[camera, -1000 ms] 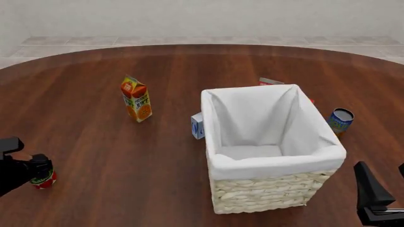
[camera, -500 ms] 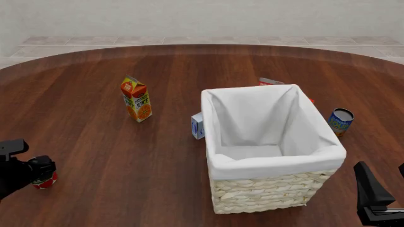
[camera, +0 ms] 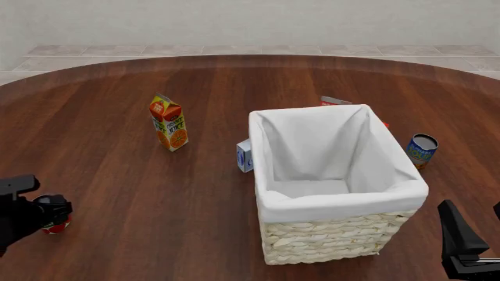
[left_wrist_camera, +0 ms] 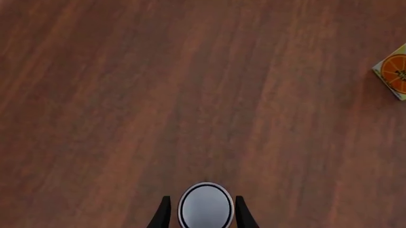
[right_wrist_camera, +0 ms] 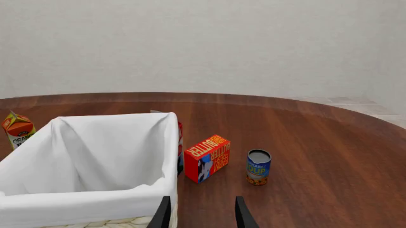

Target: Pick up the tomato sauce, and put it in the basket.

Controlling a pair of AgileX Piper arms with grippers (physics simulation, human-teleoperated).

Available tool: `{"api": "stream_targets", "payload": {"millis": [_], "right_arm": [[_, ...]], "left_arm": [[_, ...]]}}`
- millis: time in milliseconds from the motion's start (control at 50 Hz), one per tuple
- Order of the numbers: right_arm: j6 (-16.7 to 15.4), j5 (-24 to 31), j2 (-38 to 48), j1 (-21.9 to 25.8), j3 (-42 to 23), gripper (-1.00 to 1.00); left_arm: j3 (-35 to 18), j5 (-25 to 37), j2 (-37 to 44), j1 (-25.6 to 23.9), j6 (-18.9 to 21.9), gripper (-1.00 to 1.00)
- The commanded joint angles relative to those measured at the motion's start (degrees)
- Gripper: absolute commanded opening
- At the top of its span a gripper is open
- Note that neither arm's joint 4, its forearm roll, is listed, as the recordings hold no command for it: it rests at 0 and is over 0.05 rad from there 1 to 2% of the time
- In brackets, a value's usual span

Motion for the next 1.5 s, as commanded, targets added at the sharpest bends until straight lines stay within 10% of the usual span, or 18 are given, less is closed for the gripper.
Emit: {"api": "stream_targets", "payload": {"millis": [20,220,240,1500], "right_arm": [[-0.01,0.00,0.00,-0.01,0.00,1.00],[-0.02,0.00,-0.01,0.00,0.00,1.00],[0.00,0.00,0.01,0.00,0.00,1.00],[-0.02,0.00,0.00,0.00,0.00,1.00]], "left_arm": [[-0.34,-0.92,2.14,0.02,-0.50,1.00],[-0.30,-1.23,1.95,-0.07,-0.45,1.00],[-0.30,-1.08,1.46,-0.15,-0.49,-1.00],[-8.51,36.88,-42.44,-20.80,-10.71,-1.00]]}}
